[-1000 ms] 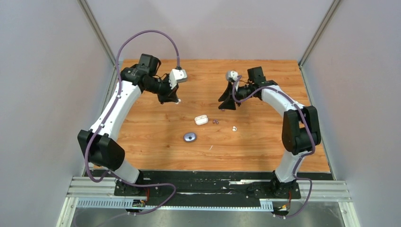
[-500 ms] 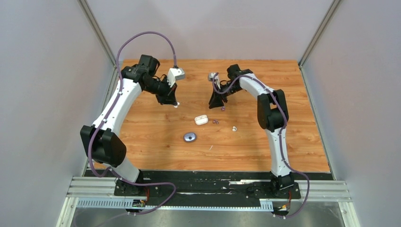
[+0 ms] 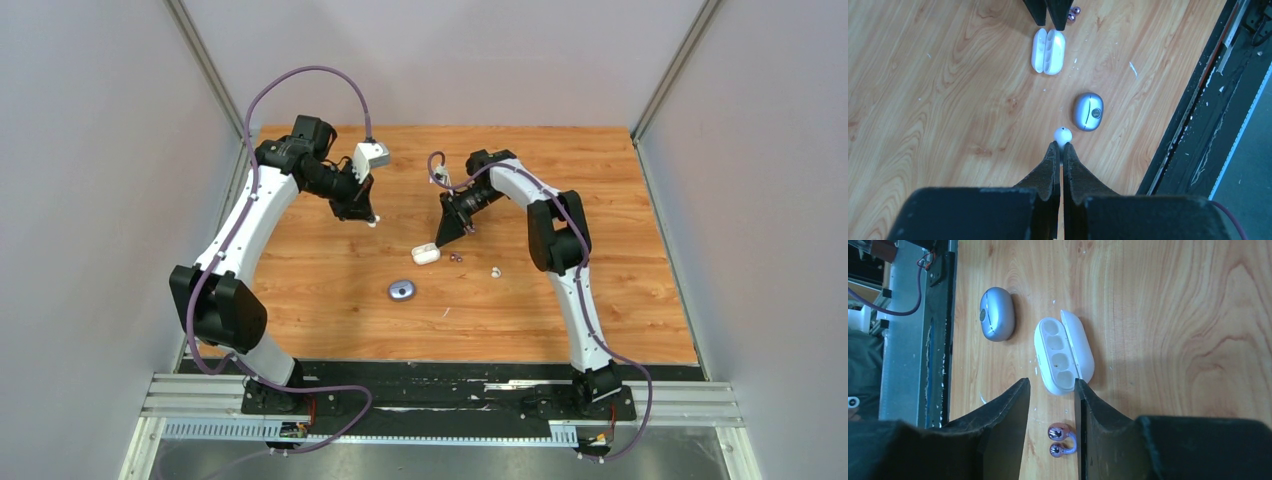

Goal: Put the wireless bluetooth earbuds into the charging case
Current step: Pick up the charging case at the center of the board.

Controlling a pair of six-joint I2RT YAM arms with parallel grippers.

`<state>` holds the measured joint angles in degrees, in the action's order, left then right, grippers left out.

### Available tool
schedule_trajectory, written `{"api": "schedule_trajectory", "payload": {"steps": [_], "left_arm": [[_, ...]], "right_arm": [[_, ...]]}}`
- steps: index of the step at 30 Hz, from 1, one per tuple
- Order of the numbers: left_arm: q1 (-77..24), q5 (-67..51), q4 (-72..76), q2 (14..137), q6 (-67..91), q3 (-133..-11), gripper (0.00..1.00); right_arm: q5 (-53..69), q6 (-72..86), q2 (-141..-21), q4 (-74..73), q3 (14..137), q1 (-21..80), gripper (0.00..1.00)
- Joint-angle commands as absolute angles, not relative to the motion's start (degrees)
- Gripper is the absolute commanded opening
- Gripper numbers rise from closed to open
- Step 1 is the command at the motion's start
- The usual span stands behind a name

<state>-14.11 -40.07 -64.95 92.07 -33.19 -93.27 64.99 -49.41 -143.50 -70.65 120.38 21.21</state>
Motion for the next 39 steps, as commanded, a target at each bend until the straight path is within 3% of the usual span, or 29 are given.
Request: {"api": "schedule_trajectory", "payload": {"steps": [1, 16, 39], "left_arm": [[-13.7, -42.0, -64.0, 91.6, -32.2, -93.3, 0.00], [-13.7, -43.1, -65.8, 91.2, -32.5, -92.9, 0.00], [-13.7, -43.1, -66.6, 93.1, -33.7, -93.9, 0.00]], "right_arm": [[66.8, -45.9, -143.8, -69.5, 121.7, 21.5, 0.36], [64.0, -39.7, -146.8, -62.4, 124.9, 21.6, 0.34], [63.7, -44.3, -147.7, -64.8, 123.8, 23.3, 0.16]]}}
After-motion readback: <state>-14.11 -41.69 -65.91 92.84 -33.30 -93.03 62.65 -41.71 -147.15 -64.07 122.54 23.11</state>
